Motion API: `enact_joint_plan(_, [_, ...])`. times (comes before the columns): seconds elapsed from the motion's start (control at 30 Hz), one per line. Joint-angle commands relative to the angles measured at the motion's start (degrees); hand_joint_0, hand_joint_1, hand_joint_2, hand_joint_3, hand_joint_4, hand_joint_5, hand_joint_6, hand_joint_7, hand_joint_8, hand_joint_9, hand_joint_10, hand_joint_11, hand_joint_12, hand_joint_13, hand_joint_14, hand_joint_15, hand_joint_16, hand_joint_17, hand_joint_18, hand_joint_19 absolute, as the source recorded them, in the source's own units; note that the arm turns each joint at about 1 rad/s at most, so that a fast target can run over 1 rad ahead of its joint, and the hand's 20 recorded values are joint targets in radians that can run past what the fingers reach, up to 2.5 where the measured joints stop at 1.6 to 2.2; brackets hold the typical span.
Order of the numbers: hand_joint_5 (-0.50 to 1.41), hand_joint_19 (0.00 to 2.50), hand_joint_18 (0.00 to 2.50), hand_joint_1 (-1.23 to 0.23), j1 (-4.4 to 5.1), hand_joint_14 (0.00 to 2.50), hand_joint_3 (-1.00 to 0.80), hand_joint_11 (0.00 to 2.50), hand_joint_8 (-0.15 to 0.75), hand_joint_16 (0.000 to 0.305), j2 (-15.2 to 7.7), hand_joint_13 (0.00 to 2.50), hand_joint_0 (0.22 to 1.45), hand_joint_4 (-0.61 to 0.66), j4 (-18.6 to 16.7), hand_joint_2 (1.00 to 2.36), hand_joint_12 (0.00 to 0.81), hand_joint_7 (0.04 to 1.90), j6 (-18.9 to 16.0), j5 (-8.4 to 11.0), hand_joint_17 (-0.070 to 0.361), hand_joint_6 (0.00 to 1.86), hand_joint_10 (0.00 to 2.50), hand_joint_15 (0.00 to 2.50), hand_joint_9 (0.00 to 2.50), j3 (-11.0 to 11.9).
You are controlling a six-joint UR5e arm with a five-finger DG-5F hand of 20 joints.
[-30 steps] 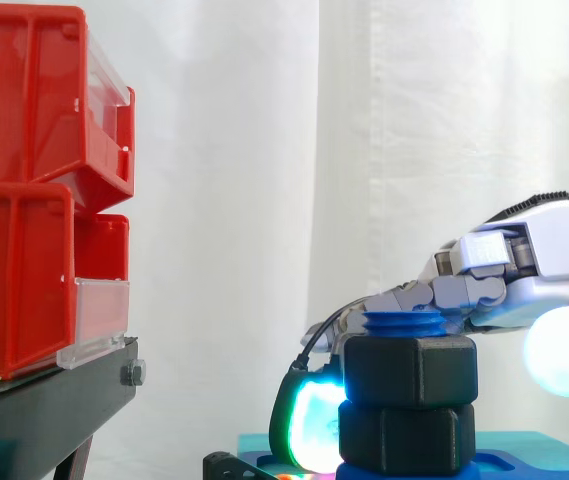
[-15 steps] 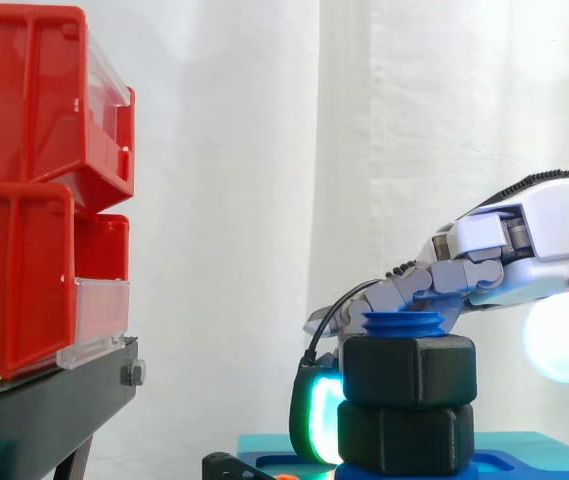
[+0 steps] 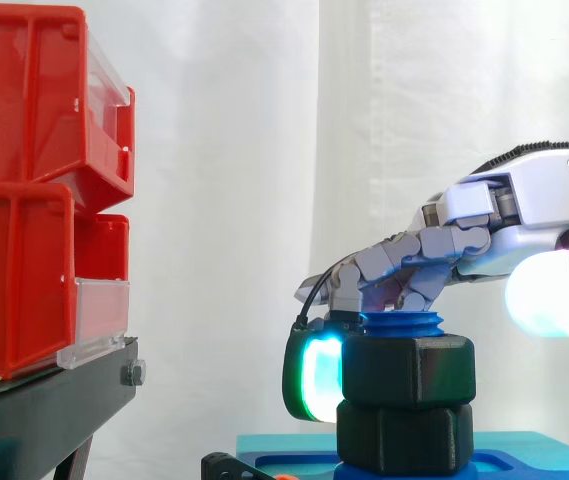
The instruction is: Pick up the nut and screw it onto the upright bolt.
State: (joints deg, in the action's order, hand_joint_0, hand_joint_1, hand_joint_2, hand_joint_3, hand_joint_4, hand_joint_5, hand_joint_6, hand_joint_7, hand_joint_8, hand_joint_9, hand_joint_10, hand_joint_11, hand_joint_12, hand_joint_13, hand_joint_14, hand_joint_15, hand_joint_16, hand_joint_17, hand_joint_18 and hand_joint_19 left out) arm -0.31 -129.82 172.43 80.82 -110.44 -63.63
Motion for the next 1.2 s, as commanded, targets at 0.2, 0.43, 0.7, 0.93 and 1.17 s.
enact_joint_plan(0.2, [-0.12, 0.00, 0.00, -0.20, -0.65, 0.00, -0.50, 0.00, 0.296, 0.045, 1.23, 0.28, 0.39, 0.26, 2.38, 1.00, 0.365, 0.89, 1.80, -0.48, 0.102, 0.50, 0.00, 0.00, 0.71, 1.05])
enact_joint_plan(0.43, [-0.12, 0.00, 0.00, -0.20, -1.36, 0.00, -0.50, 0.00, 0.293, 0.046, 5.36, 0.28, 0.39, 0.26, 8.44, 1.00, 0.366, 0.87, 6.81, -0.21, 0.102, 0.50, 0.00, 0.00, 0.70, 0.97])
enact_joint_plan(0.7, [-0.14, 0.00, 0.00, -0.22, -2.15, 0.00, -0.50, 0.00, 0.280, 0.047, 9.06, 0.25, 0.40, 0.25, 17.23, 1.00, 0.360, 0.83, 12.43, 0.14, 0.105, 0.50, 0.00, 0.00, 0.66, 0.97])
enact_joint_plan(0.93, [-0.17, 0.00, 0.00, -0.31, -1.53, 0.00, -0.50, 0.00, 0.258, 0.046, 18.55, 0.18, 0.43, 0.22, 15.30, 1.00, 0.351, 0.77, 12.52, 5.94, 0.103, 0.50, 0.00, 0.00, 0.55, -10.28])
enact_joint_plan(1.17, [-0.18, 0.00, 0.00, -0.35, -0.39, 0.00, -0.50, 0.00, 0.252, 0.045, 24.79, 0.11, 0.46, 0.20, 7.21, 1.00, 0.348, 0.76, 1.71, 13.50, 0.101, 0.50, 0.00, 0.00, 0.47, -19.86])
